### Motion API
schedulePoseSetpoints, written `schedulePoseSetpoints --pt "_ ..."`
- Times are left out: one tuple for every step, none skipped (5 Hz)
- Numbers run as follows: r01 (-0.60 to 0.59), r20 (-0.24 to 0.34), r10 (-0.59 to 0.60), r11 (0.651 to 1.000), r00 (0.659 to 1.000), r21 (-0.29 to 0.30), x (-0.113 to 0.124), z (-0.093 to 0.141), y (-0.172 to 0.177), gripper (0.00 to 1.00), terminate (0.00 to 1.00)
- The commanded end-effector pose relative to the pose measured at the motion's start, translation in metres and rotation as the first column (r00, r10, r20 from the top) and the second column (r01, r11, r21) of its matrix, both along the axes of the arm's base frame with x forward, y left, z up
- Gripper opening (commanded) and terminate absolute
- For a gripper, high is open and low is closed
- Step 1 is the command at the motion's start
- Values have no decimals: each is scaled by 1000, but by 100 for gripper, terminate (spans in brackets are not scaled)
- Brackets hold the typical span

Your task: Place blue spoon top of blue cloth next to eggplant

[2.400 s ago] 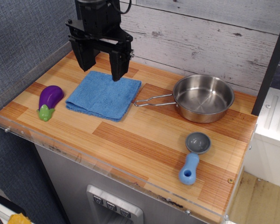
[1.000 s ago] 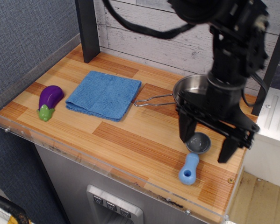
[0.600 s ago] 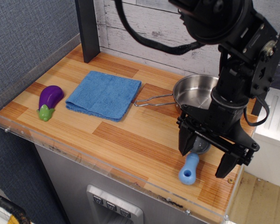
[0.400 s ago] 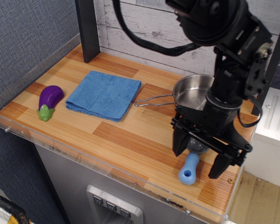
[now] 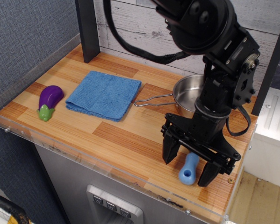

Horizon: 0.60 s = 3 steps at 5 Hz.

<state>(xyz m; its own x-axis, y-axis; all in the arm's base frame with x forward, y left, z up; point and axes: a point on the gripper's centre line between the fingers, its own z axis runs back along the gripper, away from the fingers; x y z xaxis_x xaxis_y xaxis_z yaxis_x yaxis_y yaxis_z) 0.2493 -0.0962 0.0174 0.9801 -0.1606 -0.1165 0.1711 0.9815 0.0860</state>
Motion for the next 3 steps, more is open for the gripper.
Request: schedulePoseSetpoints --pt "16 70 -14 1000 997 -22 3 3 -6 100 0" --pt "4 81 -3 1000 997 -15 4 1 -7 100 0" --pt "0 82 2 1000 997 -16 5 -2 -6 0 0"
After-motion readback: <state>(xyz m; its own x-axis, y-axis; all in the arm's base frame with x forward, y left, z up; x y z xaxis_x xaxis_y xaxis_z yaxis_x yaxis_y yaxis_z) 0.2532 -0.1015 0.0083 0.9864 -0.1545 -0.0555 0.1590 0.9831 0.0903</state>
